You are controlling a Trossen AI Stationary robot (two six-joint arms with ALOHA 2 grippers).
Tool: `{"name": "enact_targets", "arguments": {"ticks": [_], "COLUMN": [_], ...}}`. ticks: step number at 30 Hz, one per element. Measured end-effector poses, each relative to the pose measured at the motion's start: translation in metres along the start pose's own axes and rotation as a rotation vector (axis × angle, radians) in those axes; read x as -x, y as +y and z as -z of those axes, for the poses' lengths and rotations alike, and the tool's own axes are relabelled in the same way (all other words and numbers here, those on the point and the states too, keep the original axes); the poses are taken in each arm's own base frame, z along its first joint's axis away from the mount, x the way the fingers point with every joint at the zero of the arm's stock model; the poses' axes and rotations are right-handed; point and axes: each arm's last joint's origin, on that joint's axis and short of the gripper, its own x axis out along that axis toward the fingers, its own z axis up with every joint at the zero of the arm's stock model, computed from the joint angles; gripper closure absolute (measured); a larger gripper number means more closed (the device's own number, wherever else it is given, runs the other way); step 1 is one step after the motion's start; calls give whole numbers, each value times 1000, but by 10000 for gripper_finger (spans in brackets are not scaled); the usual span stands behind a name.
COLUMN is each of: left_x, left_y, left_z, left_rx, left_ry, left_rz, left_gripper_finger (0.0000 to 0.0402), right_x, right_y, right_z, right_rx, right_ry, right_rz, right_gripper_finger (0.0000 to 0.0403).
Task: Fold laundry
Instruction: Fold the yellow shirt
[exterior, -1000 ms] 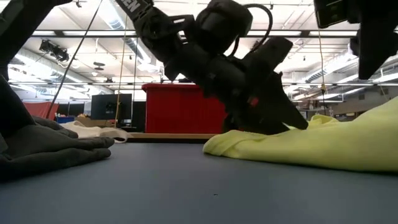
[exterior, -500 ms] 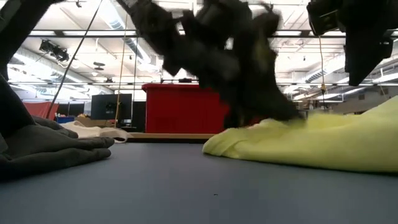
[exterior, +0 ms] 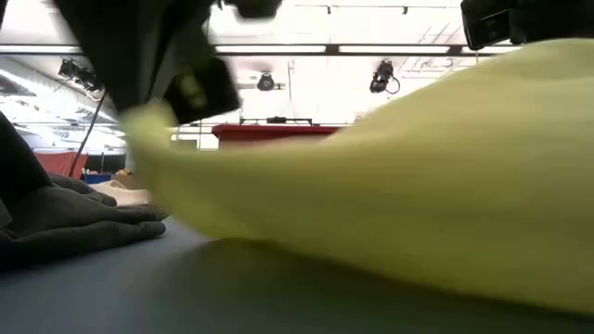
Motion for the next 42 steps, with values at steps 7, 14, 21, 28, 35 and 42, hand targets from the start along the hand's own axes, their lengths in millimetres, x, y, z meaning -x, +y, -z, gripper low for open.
{"name": "enact_targets", "arguments": {"ticks": [7,14,21,28,35,42], "left_x": [19,58,51,30,32,128], "left_y": [17,58,113,172,214,266], "left_z": [-8,-31,-63,-79,-76,-75], "left_rx": [144,215,100,84,151,217], "left_ry": [-92,-286,-387,-435,-407,-606], "left_rz": [-144,-279,-211,-182,-189,-314], "left_gripper_finger": [335,299,278,254,333,396], "right_x": [-4,-28,-35,-49,-67,-51], "right_y": [-9,-24,-43,-63,-99,-104], "right_z": [-13,-27,-40,-35,-12,-20], "right_rx": [-51,137,208,96,-198,-335], "right_ry": [-83,-156,-172,-66,49,-40], "right_rz": [54,47,115,128,323,446], "right_gripper_finger": [186,182,171,188,318,380]}}
